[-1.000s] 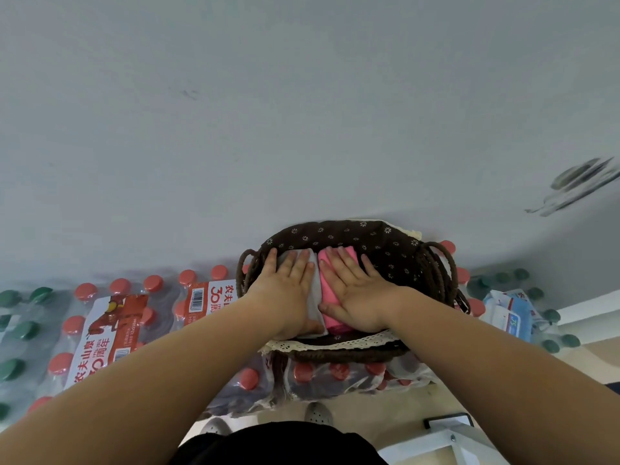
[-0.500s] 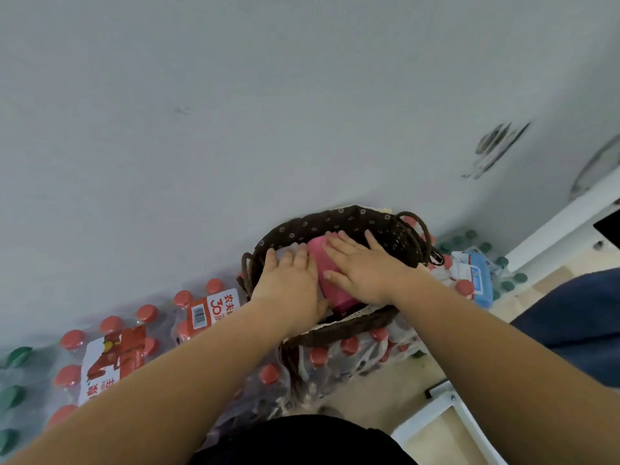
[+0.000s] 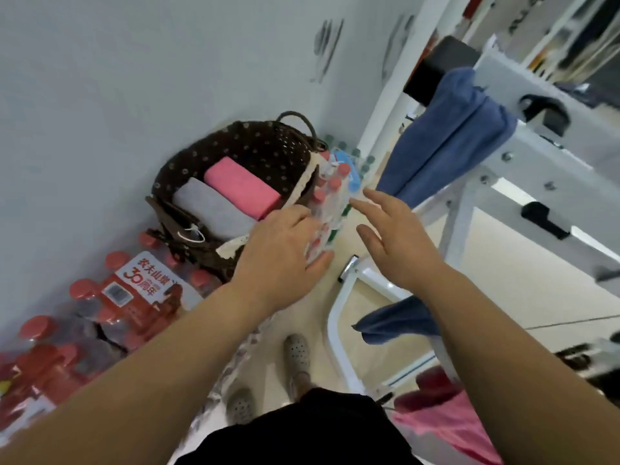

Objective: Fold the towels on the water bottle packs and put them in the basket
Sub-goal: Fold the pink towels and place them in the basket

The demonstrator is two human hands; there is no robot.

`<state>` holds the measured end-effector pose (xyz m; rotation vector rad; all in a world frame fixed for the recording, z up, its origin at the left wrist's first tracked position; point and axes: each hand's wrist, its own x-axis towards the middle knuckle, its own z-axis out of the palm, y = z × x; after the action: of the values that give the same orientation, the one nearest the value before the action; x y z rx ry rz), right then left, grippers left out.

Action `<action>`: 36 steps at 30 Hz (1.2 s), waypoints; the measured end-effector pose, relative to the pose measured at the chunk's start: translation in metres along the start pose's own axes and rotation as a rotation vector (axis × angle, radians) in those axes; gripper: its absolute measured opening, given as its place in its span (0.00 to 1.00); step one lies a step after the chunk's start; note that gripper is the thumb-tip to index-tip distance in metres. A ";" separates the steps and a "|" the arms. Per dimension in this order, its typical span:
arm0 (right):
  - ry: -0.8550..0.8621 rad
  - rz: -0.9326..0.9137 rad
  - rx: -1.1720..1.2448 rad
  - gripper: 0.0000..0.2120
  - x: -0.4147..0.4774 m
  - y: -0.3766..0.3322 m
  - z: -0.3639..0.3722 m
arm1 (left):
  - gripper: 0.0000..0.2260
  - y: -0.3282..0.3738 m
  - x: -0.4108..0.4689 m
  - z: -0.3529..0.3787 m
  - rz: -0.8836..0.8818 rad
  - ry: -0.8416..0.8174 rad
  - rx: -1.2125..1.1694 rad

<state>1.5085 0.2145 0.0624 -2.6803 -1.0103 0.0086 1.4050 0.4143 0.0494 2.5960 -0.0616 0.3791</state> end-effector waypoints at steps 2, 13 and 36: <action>-0.043 0.129 -0.027 0.25 -0.047 0.022 -0.002 | 0.21 0.021 -0.006 0.021 0.061 -0.078 -0.039; -0.214 0.655 -0.182 0.30 -0.236 0.091 0.035 | 0.20 0.127 -0.038 0.121 0.154 -0.636 -0.039; -0.234 0.519 -0.032 0.33 -0.332 0.113 0.071 | 0.10 0.226 -0.116 0.235 -0.409 -0.495 -0.536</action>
<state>1.3235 -0.0639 -0.0653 -2.9381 -0.3418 0.4192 1.3277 0.0987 -0.0686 2.0398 0.1719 -0.3830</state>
